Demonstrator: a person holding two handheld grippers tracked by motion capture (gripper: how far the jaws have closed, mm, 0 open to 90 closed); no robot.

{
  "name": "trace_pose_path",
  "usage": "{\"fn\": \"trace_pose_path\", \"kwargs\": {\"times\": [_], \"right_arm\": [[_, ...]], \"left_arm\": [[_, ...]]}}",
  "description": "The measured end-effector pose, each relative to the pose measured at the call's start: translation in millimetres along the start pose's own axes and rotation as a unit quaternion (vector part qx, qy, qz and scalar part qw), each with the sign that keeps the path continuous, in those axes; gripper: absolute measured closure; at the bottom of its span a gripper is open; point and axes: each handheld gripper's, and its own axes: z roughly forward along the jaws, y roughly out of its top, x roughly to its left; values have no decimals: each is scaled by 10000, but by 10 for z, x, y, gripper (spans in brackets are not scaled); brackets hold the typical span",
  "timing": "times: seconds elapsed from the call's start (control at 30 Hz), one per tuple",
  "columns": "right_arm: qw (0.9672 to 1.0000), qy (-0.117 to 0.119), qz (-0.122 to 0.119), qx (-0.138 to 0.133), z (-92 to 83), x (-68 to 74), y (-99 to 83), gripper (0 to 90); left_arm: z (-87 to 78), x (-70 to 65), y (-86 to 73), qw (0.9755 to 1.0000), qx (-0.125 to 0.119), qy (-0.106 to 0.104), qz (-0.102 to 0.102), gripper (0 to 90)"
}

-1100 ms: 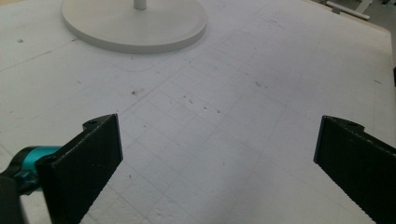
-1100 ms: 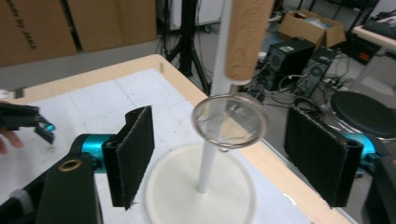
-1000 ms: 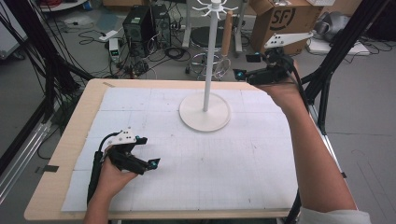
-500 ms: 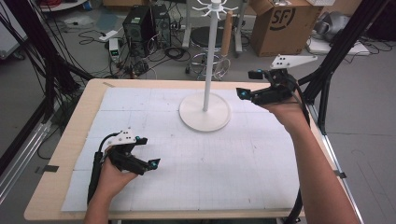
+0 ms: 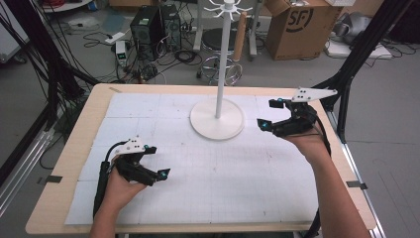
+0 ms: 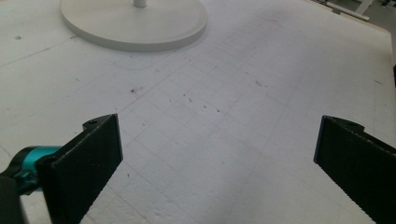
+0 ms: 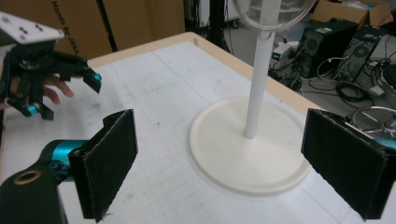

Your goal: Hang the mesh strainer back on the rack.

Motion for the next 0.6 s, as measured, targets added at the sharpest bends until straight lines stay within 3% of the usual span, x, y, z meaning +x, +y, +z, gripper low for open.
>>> {"fn": "trace_pose_path", "kwargs": {"times": [0.2,0.43,0.6], "right_arm": [[9999,5,82,-108,-16,51,-191,37],[9992,282,241,-171,-20,134,-474,19],[9997,102,170,-169,-69,197,-657,19]], "left_arm": [[-15,7,-1,10000,-38,-30,-6,16],[-26,7,0,10000,-58,-12,-9,16],[-27,-1,2,9999,-92,-57,18,16]]}}
